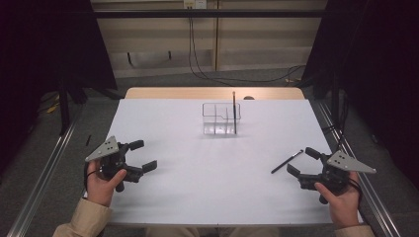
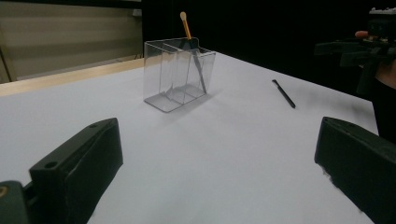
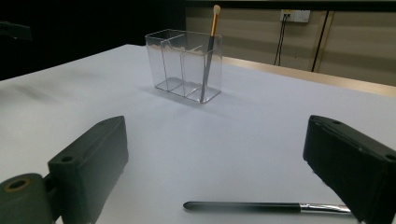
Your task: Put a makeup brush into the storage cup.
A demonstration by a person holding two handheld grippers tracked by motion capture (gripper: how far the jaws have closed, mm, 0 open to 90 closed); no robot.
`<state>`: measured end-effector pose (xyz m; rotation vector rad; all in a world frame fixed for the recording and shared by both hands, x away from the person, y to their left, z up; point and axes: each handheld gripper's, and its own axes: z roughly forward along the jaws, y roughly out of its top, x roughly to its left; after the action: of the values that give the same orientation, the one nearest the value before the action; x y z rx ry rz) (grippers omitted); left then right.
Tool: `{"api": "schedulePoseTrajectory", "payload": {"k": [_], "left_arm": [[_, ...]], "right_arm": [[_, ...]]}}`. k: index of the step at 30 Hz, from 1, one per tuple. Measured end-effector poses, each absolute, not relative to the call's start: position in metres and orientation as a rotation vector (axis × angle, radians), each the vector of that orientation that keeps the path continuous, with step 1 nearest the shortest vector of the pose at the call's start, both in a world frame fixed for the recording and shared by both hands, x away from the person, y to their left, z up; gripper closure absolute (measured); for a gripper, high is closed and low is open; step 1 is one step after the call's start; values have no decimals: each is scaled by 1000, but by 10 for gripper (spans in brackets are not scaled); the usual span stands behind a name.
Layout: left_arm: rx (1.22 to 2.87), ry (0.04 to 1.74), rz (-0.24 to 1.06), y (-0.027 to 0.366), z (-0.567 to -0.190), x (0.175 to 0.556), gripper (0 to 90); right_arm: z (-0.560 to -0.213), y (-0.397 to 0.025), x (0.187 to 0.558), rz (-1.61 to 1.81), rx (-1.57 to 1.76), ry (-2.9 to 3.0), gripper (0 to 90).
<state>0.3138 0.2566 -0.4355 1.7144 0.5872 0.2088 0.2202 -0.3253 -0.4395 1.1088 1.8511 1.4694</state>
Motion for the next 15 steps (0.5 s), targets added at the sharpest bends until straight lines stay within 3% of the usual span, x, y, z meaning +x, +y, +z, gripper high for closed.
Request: {"api": "schedulePoseTrajectory", "payload": {"k": [15], "left_arm": [[1725, 581, 194, 256, -439, 312, 9]], "right_arm": [[-437, -321, 247, 1448, 1161, 1832, 62]]}}
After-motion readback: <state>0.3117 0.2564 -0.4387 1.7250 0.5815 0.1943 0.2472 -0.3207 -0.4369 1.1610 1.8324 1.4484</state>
